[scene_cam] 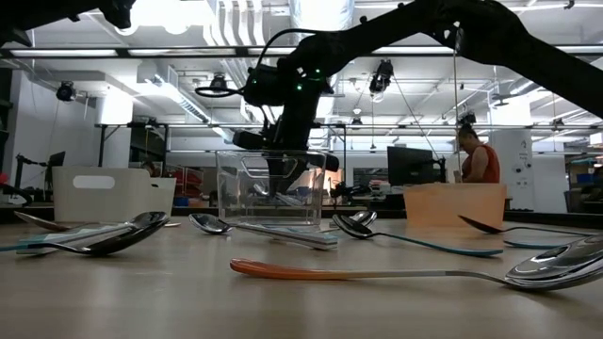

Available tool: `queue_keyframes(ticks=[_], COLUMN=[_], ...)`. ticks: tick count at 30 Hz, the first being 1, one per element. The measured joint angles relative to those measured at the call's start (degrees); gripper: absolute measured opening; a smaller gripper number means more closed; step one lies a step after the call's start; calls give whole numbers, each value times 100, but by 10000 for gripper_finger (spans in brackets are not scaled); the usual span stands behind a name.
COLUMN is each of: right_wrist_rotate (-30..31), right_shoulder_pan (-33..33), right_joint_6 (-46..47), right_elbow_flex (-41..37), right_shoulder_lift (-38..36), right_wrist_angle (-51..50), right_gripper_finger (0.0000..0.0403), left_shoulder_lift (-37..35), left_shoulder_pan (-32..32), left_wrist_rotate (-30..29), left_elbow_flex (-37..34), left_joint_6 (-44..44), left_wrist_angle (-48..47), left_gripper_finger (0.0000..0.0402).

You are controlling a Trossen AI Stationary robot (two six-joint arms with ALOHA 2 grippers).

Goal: Sort silverware by color (type)
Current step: Put the blue patterned spoon into the transparent bin

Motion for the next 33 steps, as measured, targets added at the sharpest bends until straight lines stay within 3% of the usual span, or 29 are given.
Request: queue_keyframes(ticks=[25, 33], right_wrist_rotate=[2, 7], right_shoulder_pan=[-2, -2], right_joint_6=[-75, -83], right_elbow_flex=[-345, -350], right_shoulder_lift=[0, 0], right_wrist_angle=[343, 346], right_gripper_finger=[21, 58], left_shoulder_lift=[0, 0], left_shoulder_pan=[1, 0], left_wrist_rotate=[0, 0], left_elbow_flex=[0, 0], left_joint_6=[0, 0], left_wrist_angle=[0, 0], left_gripper_finger=[36, 36])
